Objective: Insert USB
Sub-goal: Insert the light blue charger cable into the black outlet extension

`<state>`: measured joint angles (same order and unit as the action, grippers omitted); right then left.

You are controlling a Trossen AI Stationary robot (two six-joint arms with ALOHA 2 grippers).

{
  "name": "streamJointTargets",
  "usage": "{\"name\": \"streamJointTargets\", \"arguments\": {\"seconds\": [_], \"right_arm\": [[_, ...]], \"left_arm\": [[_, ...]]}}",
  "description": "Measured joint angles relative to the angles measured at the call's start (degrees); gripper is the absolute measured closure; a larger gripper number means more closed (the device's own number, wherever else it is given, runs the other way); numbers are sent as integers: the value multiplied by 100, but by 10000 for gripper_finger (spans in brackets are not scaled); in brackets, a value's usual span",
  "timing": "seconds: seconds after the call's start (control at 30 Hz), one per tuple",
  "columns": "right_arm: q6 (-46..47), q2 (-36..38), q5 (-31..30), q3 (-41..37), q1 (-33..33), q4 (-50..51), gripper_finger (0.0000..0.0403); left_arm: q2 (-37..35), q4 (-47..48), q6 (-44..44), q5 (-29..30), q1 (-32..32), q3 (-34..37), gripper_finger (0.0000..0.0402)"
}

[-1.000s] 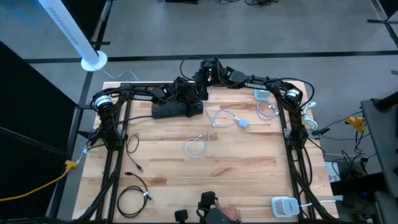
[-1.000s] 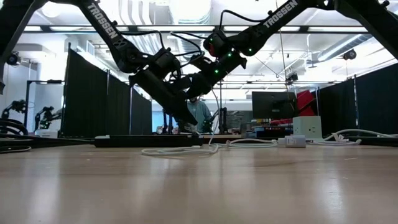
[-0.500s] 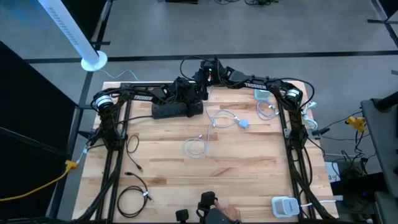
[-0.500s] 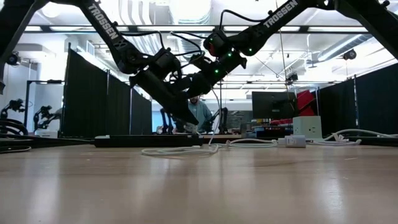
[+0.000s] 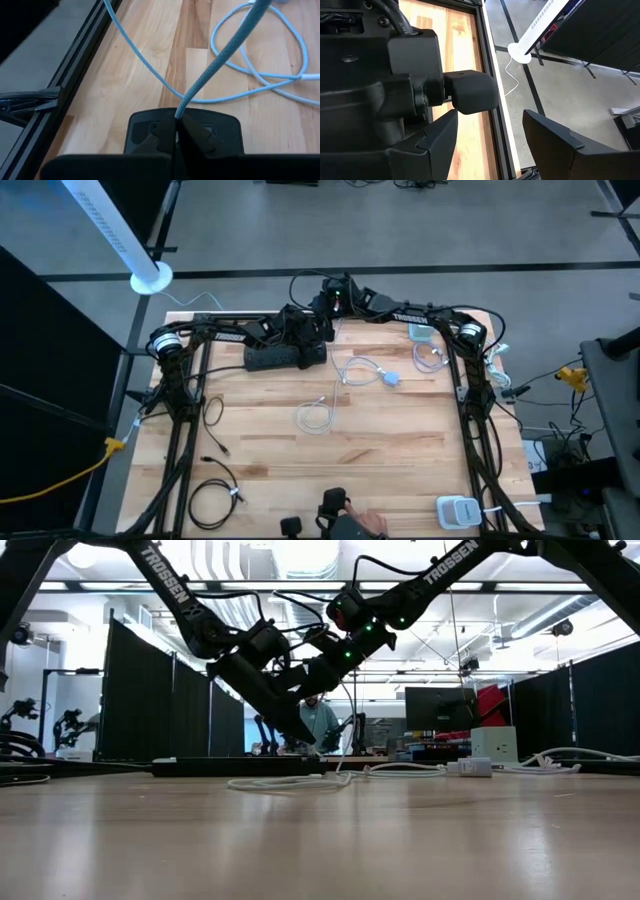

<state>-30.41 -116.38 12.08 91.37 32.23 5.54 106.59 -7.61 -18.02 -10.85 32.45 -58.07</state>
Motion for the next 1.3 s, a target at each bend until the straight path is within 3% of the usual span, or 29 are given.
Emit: {"name": "streamJointTargets", "arguments": {"seconds": [0.57, 0.67, 0.97, 1.3], "right_arm": [[-26, -2, -4, 0, 9, 920, 190], [253, -2, -308, 0, 58, 807, 193], [1781, -2, -1626, 2, 333, 427, 190], [4912, -63, -1773, -13, 457, 845, 199]], "left_arm": [[259, -430, -15, -40, -4, 53, 402], [240, -402, -32, -38, -4, 53, 402], [240, -388, -35, -33, -9, 57, 402], [240, -394, -33, 6, -9, 61, 402]]}}
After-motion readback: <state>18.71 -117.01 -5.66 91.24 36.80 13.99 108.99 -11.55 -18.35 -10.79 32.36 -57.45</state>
